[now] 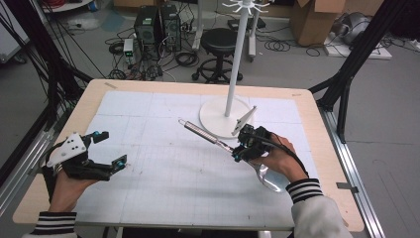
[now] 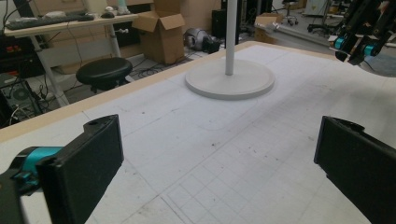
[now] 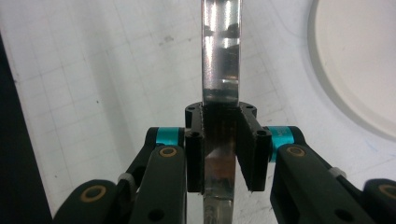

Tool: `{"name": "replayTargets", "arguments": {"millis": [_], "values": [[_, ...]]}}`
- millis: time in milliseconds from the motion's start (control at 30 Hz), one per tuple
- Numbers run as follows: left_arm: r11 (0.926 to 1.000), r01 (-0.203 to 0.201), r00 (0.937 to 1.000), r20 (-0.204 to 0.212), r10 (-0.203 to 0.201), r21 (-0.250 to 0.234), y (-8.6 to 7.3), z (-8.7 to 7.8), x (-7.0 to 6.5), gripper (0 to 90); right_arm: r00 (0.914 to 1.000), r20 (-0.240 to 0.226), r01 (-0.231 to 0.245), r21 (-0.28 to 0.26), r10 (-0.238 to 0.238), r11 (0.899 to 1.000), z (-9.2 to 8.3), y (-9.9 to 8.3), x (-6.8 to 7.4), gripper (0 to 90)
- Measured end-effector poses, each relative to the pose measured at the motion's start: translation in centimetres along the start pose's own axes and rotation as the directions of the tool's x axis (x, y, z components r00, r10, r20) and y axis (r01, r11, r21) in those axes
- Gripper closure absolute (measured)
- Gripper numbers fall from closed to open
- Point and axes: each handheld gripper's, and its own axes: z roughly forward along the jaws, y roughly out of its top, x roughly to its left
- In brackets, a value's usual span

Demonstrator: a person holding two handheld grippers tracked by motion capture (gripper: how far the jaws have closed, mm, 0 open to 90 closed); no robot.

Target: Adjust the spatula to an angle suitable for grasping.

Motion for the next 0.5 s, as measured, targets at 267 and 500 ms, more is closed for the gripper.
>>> {"name": "replayTargets", "arguments": {"millis": [267, 500], "values": [[1.0000, 0.002, 1.0000, 0.001, -0.002, 0.001, 0.0, 0.2, -0.1, 1.8, 1.0000, -0.005, 0.005, -0.096, -0.005, 0.995, -0.9, 0.2, 0.2, 74.5], [1.0000, 0.000, 1.0000, 0.005, 0.000, 0.000, 0.1, 0.3, -0.2, 1.8, 0.9998, -0.021, 0.000, -0.177, -0.004, 0.984, -1.5, 0.4, 0.2, 74.5]]}}
